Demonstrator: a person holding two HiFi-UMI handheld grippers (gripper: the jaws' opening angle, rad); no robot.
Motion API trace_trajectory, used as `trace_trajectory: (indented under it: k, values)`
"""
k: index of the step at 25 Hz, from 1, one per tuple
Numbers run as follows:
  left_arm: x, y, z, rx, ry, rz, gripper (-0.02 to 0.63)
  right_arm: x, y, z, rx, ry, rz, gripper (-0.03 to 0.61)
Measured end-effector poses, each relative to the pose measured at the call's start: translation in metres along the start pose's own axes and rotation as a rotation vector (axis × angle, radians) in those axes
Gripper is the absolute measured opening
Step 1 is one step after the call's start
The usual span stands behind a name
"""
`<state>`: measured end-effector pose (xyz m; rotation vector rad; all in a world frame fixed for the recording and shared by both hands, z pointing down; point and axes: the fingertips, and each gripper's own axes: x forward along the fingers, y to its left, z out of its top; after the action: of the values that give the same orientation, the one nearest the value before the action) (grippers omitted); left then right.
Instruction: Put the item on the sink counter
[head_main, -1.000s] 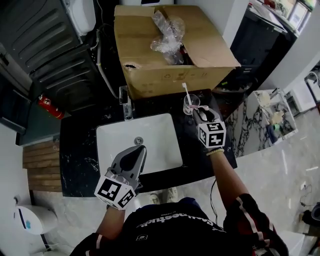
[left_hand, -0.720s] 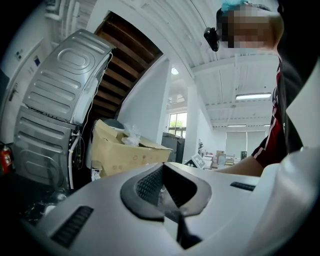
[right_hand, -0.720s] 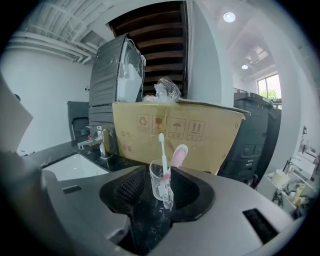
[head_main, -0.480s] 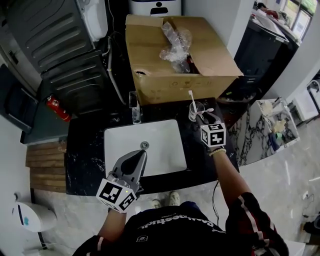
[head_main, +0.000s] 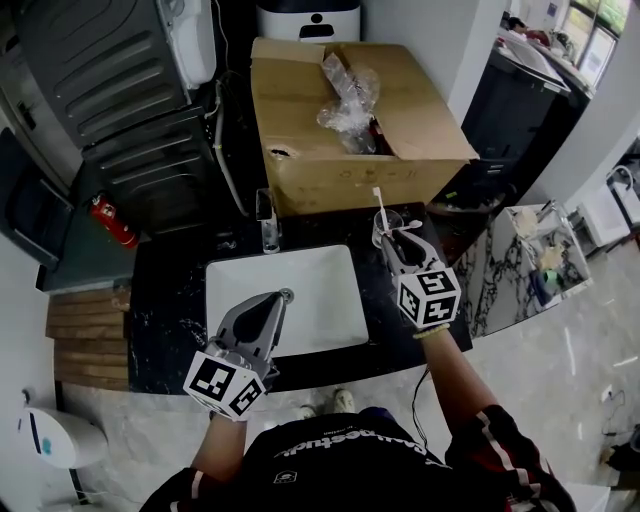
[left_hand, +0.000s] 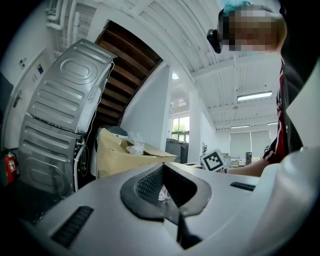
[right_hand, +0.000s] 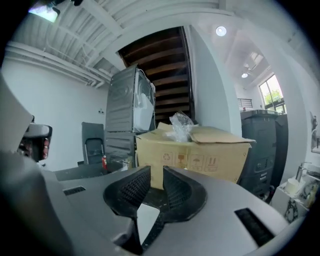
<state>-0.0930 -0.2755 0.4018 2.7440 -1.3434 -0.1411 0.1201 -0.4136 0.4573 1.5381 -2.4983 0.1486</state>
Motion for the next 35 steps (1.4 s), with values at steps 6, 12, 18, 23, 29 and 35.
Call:
trace_trajectory:
  k: [6, 12, 18, 23, 29, 35]
  values:
    - [0.000, -0.009, 0.018, 0.020, -0.031, -0.028, 0.012, -0.047, 0.066, 0.050, -0.018, -0.140, 0.136, 0.055]
    - [-0.003, -0.023, 0.034, 0.062, -0.040, -0.071, 0.014, -0.088, 0.135, 0.082, -0.001, -0.235, 0.288, 0.044]
    - [-0.009, -0.021, 0.035, 0.068, -0.036, -0.065, 0.012, -0.114, 0.181, 0.084, 0.067, -0.256, 0.376, 0.041]
    - [-0.016, -0.016, 0.035, 0.050, -0.038, -0.057, 0.013, -0.116, 0.184, 0.078, 0.067, -0.233, 0.364, 0.037]
    - [-0.021, -0.018, 0.034, 0.047, -0.037, -0.049, 0.012, -0.116, 0.184, 0.074, 0.052, -0.213, 0.353, 0.037]
    - [-0.027, -0.021, 0.034, 0.057, -0.032, -0.061, 0.014, -0.121, 0.194, 0.074, 0.037, -0.219, 0.367, 0.037]
